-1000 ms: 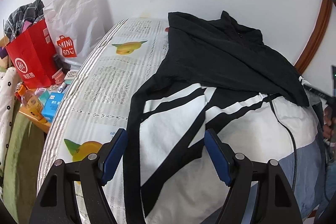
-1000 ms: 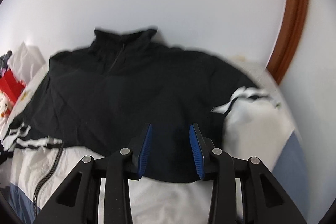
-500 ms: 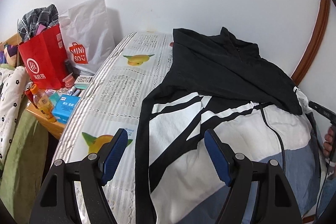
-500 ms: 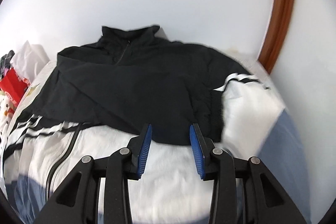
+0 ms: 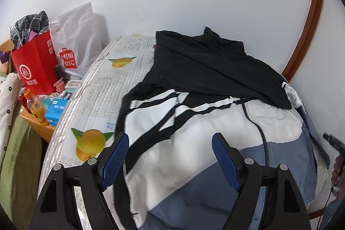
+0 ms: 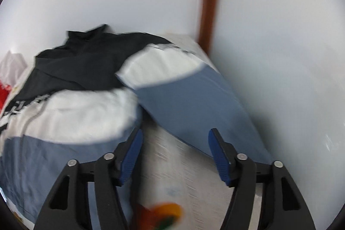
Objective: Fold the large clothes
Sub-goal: 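Grasp the blue-grey sleeve cuff with the right tool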
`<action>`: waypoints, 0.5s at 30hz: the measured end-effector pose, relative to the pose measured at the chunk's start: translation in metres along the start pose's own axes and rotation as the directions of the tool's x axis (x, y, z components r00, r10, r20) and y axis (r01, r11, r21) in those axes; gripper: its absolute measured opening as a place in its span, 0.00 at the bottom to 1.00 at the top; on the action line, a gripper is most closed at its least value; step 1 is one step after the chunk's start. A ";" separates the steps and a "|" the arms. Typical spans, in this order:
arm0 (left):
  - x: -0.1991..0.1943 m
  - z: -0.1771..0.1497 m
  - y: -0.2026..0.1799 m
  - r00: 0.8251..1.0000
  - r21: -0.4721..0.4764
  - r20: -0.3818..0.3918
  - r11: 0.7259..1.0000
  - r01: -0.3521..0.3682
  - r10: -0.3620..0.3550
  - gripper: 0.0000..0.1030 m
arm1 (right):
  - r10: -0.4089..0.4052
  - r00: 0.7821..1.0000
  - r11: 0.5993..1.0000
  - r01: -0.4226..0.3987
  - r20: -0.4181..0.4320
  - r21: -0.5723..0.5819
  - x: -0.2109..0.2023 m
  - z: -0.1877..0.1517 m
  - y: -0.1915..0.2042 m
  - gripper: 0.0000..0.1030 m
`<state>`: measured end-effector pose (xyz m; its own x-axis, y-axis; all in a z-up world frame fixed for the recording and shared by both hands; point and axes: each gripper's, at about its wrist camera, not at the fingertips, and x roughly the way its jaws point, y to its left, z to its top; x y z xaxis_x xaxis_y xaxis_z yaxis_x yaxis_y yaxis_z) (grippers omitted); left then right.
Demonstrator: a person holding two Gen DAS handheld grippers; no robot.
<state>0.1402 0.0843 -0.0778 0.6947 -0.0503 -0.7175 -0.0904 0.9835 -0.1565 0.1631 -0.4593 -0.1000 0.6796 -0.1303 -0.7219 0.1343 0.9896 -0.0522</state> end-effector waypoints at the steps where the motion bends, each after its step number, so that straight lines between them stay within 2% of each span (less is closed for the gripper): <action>1: 0.000 0.000 -0.003 1.000 0.000 -0.001 1.000 0.004 -0.004 0.76 | -0.023 1.000 1.000 0.023 -0.010 0.006 0.002 -0.007 -0.011 0.69; 6: 0.006 -0.003 -0.017 1.000 0.009 -0.009 1.000 -0.005 0.005 0.76 | -0.111 0.992 0.993 0.109 -0.065 -0.037 0.015 -0.036 -0.043 0.71; 10: 0.009 -0.002 -0.026 0.999 0.014 -0.023 1.000 -0.022 0.022 0.76 | -0.125 0.989 0.992 0.123 -0.076 -0.040 0.027 -0.052 -0.062 0.71; 15: 0.010 0.000 -0.033 0.999 0.019 -0.019 0.999 -0.049 0.050 0.76 | -0.148 0.985 0.989 0.146 -0.092 -0.036 0.050 -0.053 -0.075 0.71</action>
<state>0.1501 0.0508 -0.0803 0.6756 -0.0046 -0.7373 -0.1110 0.9879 -0.1079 0.1482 -0.5367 -0.1688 0.5830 -0.2694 -0.7666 0.2056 0.9616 -0.1816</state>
